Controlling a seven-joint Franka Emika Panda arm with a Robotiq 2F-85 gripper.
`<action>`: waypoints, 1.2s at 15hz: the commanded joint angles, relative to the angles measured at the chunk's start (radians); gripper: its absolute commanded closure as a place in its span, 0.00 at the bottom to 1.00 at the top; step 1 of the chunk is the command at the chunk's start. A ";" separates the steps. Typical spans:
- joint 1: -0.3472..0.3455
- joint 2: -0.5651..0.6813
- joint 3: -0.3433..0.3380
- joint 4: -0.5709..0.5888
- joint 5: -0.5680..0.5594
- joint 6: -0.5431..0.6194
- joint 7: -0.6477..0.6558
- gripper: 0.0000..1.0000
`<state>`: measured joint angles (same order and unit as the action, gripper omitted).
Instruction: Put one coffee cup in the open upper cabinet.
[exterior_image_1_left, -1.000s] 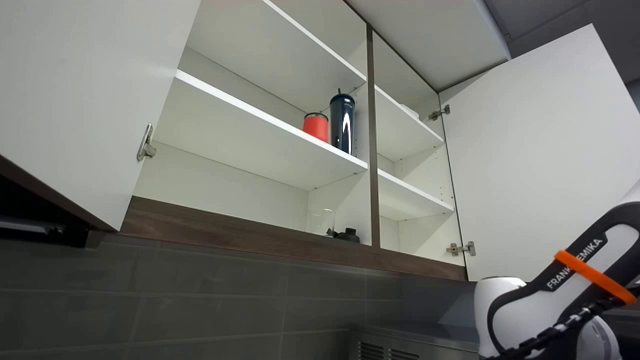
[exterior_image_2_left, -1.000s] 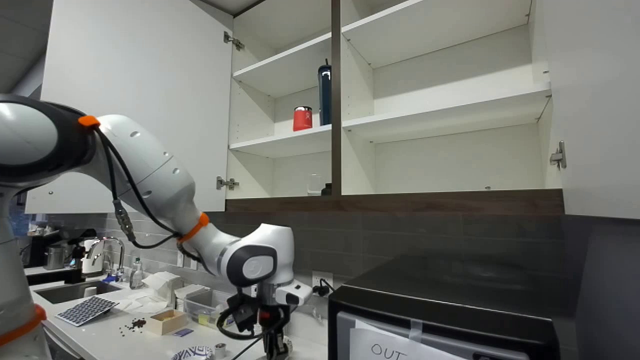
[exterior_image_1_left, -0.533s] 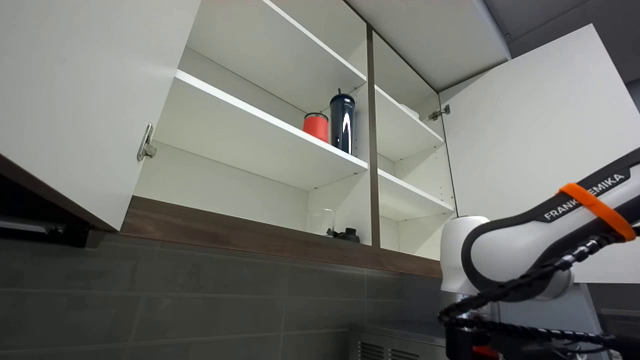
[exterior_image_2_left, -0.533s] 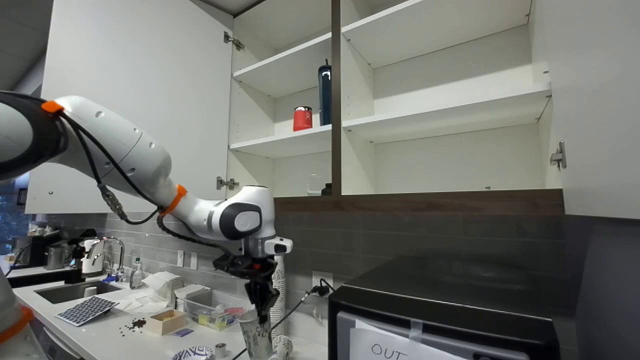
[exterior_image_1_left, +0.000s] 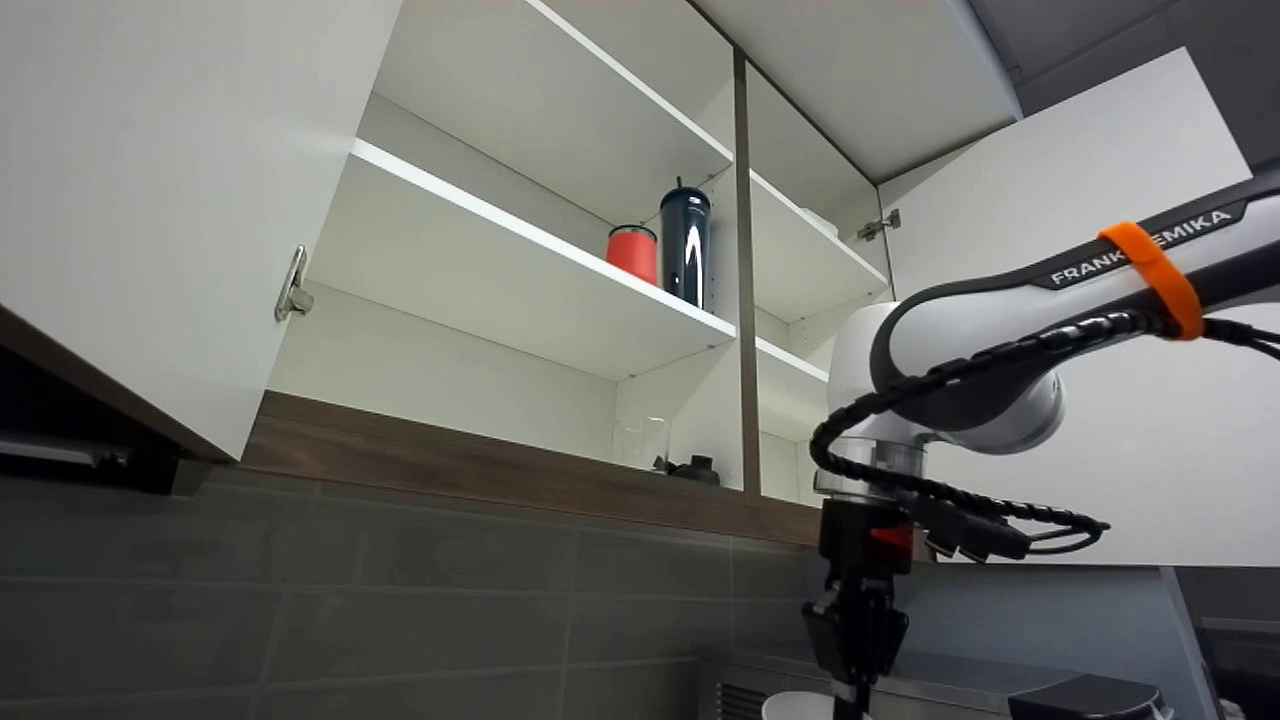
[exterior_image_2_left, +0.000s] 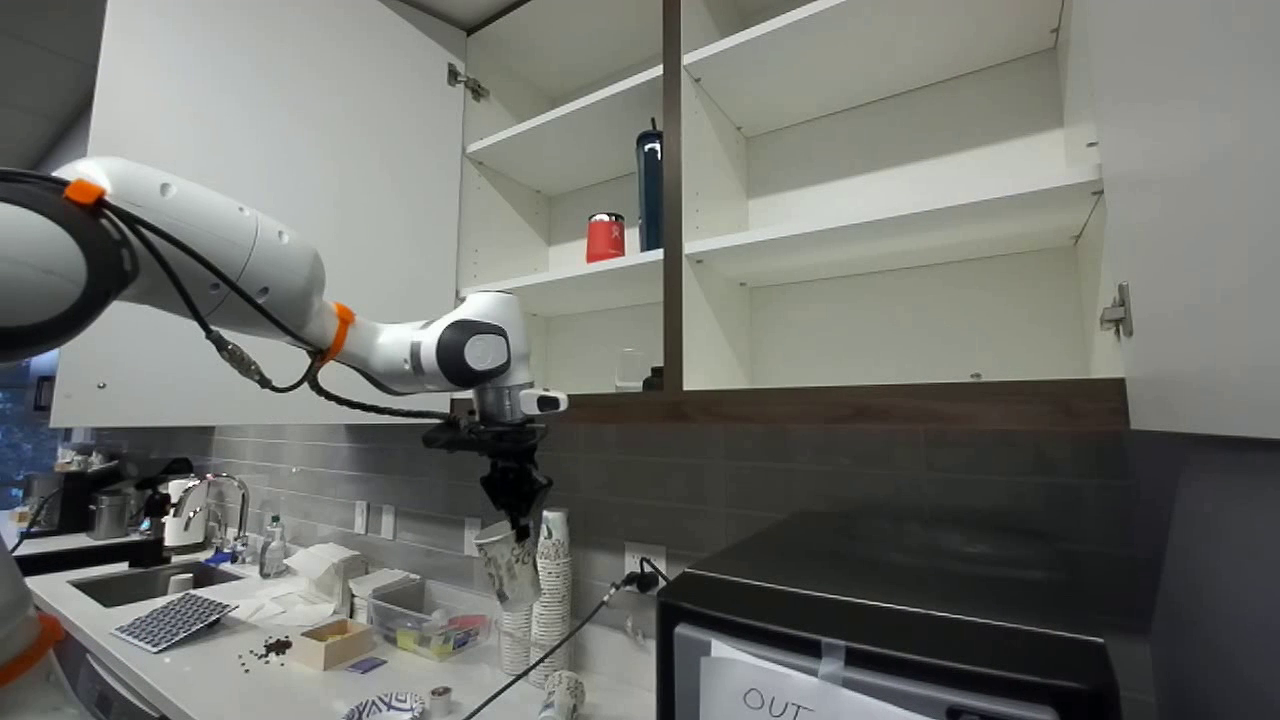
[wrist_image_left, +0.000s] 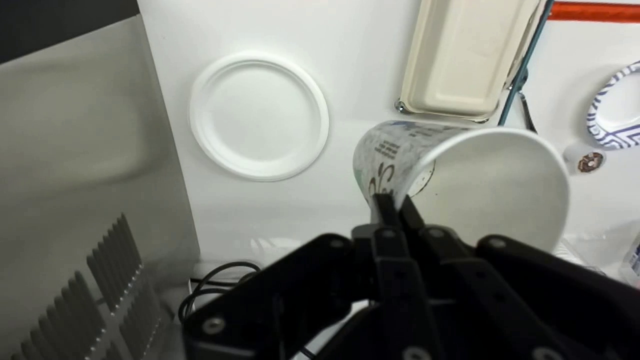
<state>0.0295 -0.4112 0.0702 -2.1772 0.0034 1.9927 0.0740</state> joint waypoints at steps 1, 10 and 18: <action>0.003 0.003 -0.002 0.009 -0.002 -0.003 0.001 0.96; 0.058 -0.035 0.025 0.241 0.017 -0.101 -0.064 0.99; 0.083 0.097 0.114 0.614 -0.021 -0.139 -0.019 0.99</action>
<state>0.1107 -0.4161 0.1444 -1.7076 0.0105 1.8814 0.0276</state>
